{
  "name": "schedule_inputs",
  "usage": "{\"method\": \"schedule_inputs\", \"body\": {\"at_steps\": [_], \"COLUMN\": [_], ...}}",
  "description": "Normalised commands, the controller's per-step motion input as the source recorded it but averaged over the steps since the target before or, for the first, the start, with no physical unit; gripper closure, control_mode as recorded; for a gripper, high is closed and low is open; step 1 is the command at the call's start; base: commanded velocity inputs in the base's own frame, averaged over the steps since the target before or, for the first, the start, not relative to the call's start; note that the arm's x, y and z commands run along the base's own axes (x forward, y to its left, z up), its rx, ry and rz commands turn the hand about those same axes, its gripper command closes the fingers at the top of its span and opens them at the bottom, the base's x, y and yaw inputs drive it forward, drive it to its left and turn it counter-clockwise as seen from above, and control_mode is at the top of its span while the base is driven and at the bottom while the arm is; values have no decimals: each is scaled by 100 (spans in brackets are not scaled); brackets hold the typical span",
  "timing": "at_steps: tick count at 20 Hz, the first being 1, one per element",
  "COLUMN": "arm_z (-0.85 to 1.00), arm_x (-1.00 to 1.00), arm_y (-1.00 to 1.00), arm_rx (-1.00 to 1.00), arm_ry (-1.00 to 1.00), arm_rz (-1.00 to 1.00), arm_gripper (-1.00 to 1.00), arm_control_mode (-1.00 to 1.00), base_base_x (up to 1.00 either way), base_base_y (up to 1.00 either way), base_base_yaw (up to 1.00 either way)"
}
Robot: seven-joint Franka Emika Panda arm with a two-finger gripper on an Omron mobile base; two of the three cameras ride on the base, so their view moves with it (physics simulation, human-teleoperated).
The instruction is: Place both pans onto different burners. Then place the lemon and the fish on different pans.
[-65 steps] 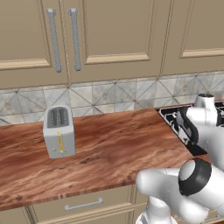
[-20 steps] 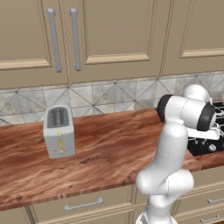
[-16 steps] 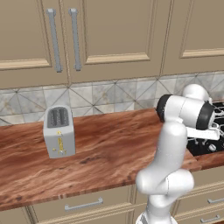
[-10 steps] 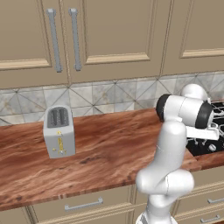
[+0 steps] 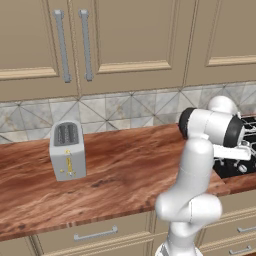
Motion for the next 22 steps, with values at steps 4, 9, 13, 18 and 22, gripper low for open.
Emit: {"method": "schedule_inputs", "body": {"at_steps": [4, 9, 13, 18, 22], "arm_z": [11, 38, 66, 38, 26], "arm_x": [-28, -20, -20, -44, -57], "arm_y": [-7, -1, 0, 13, 35], "arm_rx": [1, 0, 2, 1, 0], "arm_ry": [0, -6, -10, -16, -19], "arm_rz": [0, 3, 7, 7, 8], "arm_gripper": [-100, -100, -100, -100, -100], "arm_control_mode": [-100, -100, -100, -100, -100], "base_base_x": [0, 0, 0, 0, 0], "base_base_y": [0, 0, 0, 0, 0], "base_base_yaw": [0, 0, 0, 0, 0]}}
